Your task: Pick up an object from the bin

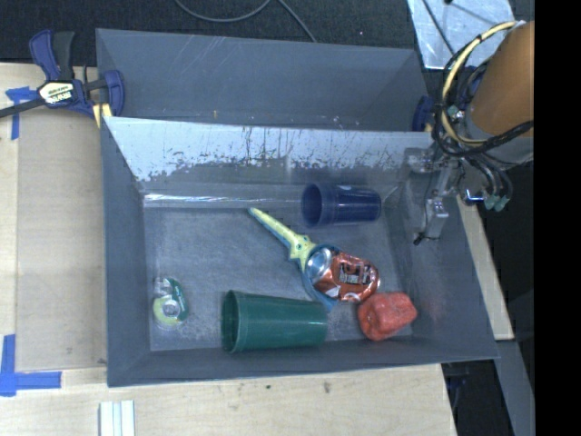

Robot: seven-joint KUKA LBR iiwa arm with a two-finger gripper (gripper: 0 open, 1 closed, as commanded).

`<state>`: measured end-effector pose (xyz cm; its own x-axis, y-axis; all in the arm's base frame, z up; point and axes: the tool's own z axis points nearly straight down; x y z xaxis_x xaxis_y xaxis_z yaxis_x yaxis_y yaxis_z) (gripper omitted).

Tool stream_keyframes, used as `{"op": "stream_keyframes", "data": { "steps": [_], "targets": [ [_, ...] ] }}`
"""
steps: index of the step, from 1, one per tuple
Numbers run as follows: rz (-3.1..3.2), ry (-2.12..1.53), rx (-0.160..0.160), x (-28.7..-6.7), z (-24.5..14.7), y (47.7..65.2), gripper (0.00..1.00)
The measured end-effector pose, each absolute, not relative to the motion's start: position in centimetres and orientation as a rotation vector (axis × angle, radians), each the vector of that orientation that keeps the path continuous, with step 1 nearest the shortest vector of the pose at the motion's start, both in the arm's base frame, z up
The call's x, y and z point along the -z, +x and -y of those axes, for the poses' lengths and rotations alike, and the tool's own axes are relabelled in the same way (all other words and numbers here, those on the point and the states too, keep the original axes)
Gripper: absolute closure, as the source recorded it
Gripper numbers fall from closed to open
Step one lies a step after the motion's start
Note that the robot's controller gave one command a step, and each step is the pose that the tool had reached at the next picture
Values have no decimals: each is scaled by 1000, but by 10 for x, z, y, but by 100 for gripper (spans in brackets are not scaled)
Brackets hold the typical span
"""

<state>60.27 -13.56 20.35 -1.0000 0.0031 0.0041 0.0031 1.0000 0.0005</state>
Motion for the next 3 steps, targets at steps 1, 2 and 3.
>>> {"op": "stream_keyframes", "data": {
  "steps": [1, 2, 3],
  "targets": [
    [3144, -1, -1, -208, 135, 603, 0],
    [3142, -72, 0, -254, 49, 592, 100],
    [3142, -73, 0, -254, 49, 592, 100]
  ]
}}
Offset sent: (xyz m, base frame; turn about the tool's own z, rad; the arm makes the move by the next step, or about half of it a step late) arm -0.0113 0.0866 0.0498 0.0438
